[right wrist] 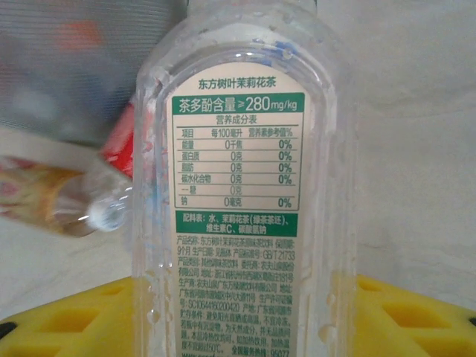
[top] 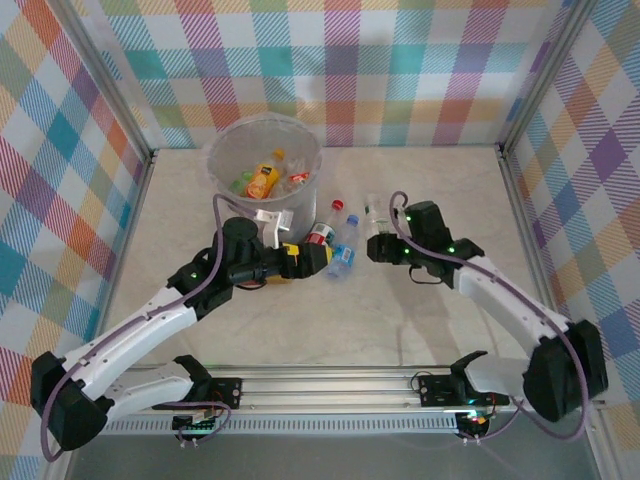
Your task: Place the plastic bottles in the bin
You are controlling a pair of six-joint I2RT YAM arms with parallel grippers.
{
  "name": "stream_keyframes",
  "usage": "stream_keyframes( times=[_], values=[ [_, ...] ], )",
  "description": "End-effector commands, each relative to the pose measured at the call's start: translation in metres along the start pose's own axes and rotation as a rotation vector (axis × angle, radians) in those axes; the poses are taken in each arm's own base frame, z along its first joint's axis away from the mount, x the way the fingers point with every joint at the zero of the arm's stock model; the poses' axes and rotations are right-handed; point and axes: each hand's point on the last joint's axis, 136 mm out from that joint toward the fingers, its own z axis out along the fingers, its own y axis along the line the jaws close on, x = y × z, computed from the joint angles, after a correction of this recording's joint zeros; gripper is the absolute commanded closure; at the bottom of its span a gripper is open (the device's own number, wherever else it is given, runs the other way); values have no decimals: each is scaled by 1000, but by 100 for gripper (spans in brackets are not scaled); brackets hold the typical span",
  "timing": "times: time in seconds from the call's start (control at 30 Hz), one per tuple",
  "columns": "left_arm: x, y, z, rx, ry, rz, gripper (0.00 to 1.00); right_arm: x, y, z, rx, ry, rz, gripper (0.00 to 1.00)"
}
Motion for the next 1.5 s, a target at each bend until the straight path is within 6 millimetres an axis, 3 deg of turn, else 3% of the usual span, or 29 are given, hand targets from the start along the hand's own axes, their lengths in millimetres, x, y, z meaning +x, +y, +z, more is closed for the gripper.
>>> stream_keyframes(
  times=[0.0, 0.3, 0.6, 0.83, 1.47],
  values=[
    [-14, -14, 5, 43, -40, -51, 0, 4, 32, -26, -179, -16, -55, 39],
    [-17, -37, 31, 195, -5, -115, 4, 19, 88, -78, -522, -29, -69, 38],
    [-28, -55, 23, 274, -66, -77, 4, 30, 125, -104, -806, 36, -43, 37],
    [-31, -57, 18, 278, -87, -70, 5, 38, 137, -117, -933, 83, -28, 37],
    [-48, -72, 0, 295, -147, -68, 48, 60, 136, -114, -945, 174, -43, 37]
  ],
)
